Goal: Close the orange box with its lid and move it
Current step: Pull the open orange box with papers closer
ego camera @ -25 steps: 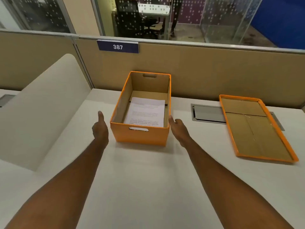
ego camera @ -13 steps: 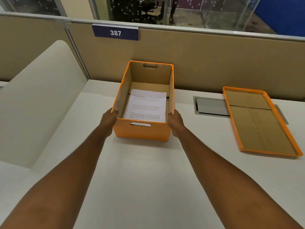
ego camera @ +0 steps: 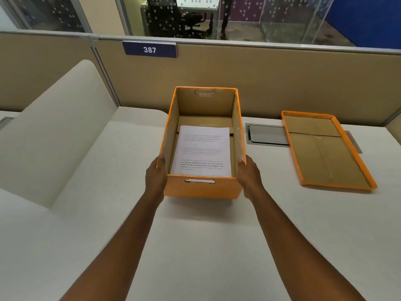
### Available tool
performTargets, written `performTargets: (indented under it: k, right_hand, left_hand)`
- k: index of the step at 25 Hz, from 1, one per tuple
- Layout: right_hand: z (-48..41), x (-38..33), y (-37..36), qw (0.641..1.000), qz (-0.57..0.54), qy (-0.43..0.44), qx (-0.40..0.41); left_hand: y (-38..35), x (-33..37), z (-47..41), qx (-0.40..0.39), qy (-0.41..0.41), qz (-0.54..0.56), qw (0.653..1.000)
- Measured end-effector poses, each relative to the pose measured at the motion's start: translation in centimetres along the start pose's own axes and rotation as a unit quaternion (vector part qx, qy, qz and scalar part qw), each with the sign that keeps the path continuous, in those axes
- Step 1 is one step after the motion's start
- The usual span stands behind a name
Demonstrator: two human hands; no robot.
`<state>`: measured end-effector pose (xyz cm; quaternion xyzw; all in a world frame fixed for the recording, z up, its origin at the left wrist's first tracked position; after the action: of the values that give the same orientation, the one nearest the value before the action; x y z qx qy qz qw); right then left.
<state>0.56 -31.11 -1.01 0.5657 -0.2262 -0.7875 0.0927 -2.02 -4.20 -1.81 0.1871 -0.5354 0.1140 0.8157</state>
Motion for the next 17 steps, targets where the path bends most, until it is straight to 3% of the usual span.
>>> performTargets:
  k: [6, 17]
  right_hand:
    - [7.5, 5.7, 6.7, 0.999, -0.013, -0.02, 0.023]
    - [12.3, 12.2, 9.2, 0.997, -0.033, -0.065, 0.024]
  left_hand:
    - [-2.6, -4.2, 9.9, -0.008, 0.022, 0.002, 1.0]
    - [-3.4, -7.5, 16.5, 0.022, 0.03, -0.01, 0.999]
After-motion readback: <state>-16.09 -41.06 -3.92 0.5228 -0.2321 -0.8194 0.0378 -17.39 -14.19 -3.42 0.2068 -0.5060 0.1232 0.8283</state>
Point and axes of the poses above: each hand's wrist, its own z-axis away from the middle knuckle, its own y-axis out of the back of the hand, x = y × z, the point moved 7 cm from there along -z, towards the middle knuckle, and after that the axes turned 4 degrees about y, right-handed, at the moved point
